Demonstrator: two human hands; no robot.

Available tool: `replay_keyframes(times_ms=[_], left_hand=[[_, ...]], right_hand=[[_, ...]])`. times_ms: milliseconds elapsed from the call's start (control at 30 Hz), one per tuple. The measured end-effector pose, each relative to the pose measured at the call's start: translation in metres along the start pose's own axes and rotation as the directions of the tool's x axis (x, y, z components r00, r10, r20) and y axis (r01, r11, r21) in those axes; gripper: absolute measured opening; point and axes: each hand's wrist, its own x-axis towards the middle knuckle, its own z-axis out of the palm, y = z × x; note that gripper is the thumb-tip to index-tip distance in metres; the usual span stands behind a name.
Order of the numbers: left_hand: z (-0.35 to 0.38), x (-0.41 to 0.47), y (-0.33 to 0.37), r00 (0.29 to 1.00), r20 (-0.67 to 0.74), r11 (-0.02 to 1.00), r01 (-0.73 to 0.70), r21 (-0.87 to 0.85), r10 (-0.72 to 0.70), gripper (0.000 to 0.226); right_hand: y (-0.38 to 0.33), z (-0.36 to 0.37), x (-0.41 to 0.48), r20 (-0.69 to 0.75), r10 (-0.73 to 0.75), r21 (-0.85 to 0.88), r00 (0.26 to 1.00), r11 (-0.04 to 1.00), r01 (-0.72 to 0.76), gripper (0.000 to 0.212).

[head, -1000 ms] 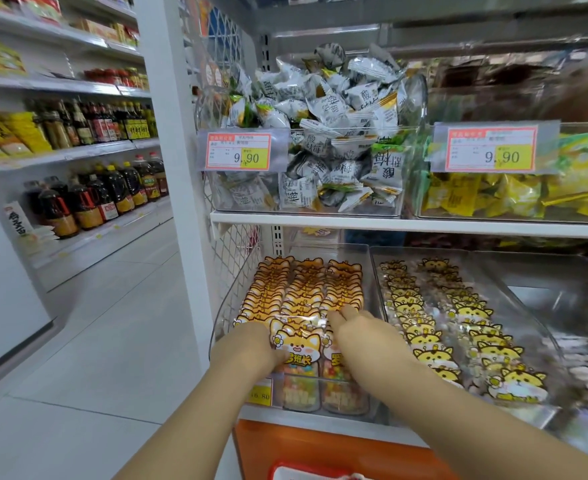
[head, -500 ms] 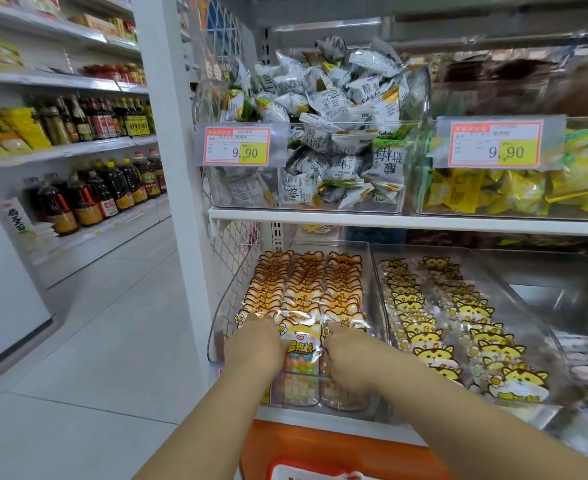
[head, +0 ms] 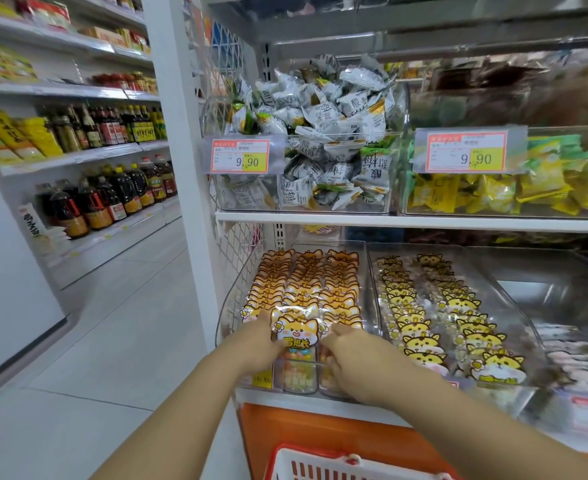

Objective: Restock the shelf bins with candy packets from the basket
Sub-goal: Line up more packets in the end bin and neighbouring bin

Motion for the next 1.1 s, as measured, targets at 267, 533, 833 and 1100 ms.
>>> replay_keyframes(times_ms=[267,533,833,1100], left_hand=[[0.006,-0.099,0.038,0.843,-0.396,0.915,-0.404,-0.021,0.363,0.043],[0.148,-0.146,0.037,0.864,0.338,0.884,-0.441,0.153,0.372,0.025],[0.297,-0.115,-0.051,0.791,0.605,0.925,-0.159,0.344,-0.089,0.036],[0.363,-0.117,-0.071,0.807,0.589,0.954,-0.132,0.268,-0.054,0.065]], right_hand=[[0.005,-0.008,-0.082,-0.257,-0.149,0.19,0.955,0.961,0.201,0.027],[0.032,0.129,-0.151,0.185,0.035,0.315,0.982,0.945,-0.093,0.021],[0.072,0.307,-0.161,0.709,0.225,0.396,0.668,0.657,-0.642,0.033],[0.04,0.4,-0.161,0.896,0.301,0.358,0.326,-0.058,-0.932,0.089]])
